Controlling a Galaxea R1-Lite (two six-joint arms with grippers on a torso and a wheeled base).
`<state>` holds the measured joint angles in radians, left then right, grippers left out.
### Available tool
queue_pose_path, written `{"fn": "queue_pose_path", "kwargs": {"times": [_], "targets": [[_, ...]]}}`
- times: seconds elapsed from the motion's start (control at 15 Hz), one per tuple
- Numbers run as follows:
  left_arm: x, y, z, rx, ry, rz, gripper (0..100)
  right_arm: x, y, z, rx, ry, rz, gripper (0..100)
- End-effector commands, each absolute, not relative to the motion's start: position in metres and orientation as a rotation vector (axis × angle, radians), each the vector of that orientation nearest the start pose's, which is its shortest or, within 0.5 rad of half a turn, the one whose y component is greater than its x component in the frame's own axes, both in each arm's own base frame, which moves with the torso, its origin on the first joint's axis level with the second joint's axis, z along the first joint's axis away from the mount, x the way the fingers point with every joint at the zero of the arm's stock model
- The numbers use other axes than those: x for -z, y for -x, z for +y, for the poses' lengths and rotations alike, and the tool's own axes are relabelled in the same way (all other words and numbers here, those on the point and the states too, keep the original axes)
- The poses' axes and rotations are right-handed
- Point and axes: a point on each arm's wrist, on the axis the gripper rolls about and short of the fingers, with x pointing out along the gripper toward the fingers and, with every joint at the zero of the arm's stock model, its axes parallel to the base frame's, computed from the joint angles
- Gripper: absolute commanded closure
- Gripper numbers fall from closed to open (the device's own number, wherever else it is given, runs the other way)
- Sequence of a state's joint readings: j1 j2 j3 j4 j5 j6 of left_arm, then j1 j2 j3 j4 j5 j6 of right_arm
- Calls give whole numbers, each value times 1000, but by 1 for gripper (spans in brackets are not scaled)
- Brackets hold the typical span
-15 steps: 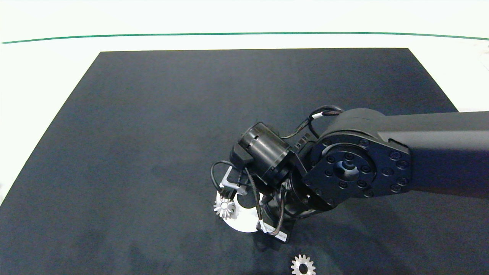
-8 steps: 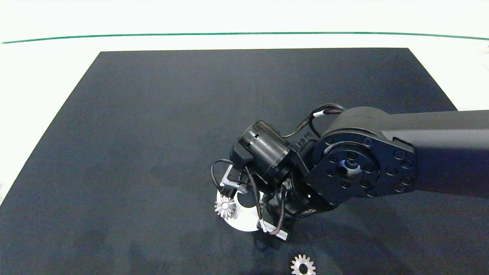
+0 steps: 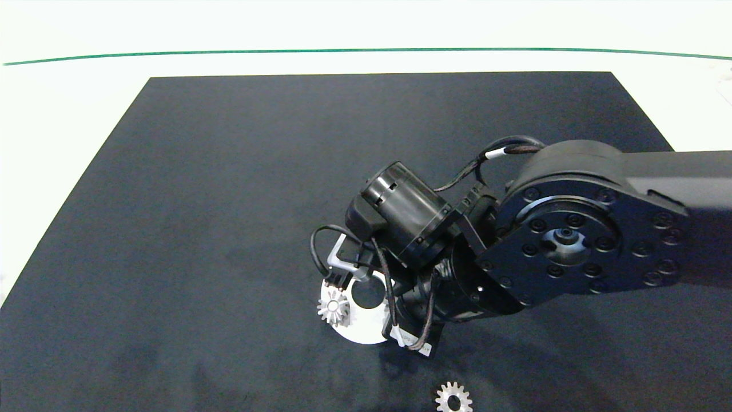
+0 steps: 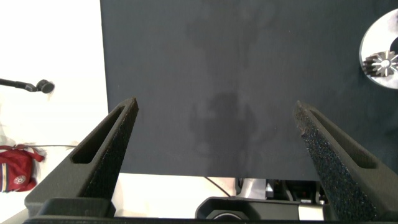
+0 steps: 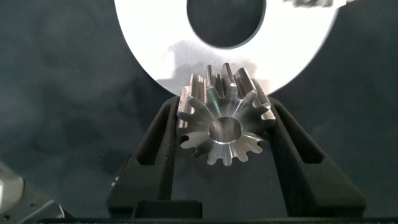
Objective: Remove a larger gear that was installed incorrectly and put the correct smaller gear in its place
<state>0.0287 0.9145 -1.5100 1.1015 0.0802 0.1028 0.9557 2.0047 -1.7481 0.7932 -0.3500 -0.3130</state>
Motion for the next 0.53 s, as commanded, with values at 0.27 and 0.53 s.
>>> {"fn": "queue_pose_path", "kwargs": {"times": [0.27,0.53], "targets": [[-347,-8,2,-81,-115,521,0,-261,-190,256,-678,887,704,72],[-348,-4,2,-86,-115,507,0,-250,-194,223,-617,889,794,72]]}}
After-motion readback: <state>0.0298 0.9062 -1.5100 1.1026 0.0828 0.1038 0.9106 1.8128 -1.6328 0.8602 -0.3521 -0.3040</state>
